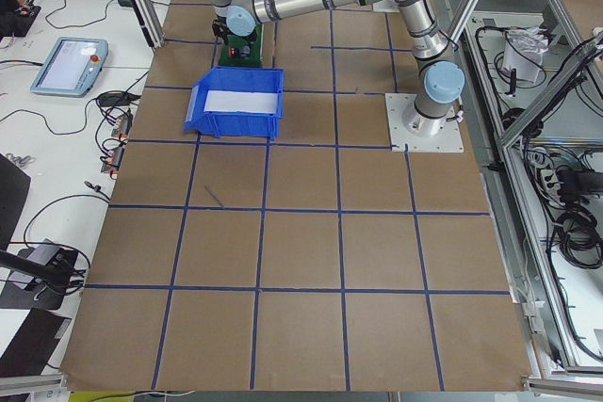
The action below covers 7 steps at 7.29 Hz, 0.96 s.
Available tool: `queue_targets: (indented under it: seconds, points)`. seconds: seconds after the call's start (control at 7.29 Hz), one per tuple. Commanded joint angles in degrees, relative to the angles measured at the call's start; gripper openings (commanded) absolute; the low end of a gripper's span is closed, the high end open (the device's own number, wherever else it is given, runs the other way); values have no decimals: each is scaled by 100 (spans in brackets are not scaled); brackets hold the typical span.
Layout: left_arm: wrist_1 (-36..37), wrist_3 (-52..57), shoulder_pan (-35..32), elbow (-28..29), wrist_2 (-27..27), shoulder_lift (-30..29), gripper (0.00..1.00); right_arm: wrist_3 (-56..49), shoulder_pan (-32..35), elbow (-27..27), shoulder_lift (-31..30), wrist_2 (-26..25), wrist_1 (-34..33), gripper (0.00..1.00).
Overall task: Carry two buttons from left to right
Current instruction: 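Open the left gripper and raise it back above the blue bin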
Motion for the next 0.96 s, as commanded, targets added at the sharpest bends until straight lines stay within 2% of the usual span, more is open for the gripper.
queue_targets:
  seconds: [0.0,0.14,0.41,0.55,0.69,0.82]
  points:
    - [-709,-1062,187,-229,25,1017,100,0,0,0,0,3,0,100]
    - [-983,-1477,354,-491,34,1545,100,0,0,0,0,3,0,100]
    - [-1100,-2651,636,-1098,829,2618,100,0,0,0,0,-14,0,100]
    - [-1126,-3259,767,-1301,956,2909,100,0,0,0,0,-15,0,100]
    - [-1240,-4736,786,-1338,948,3113,100,0,8,0,0,-15,-9,100]
    - [-1241,-5986,760,-1312,957,3045,100,0,9,0,0,-6,-9,100]
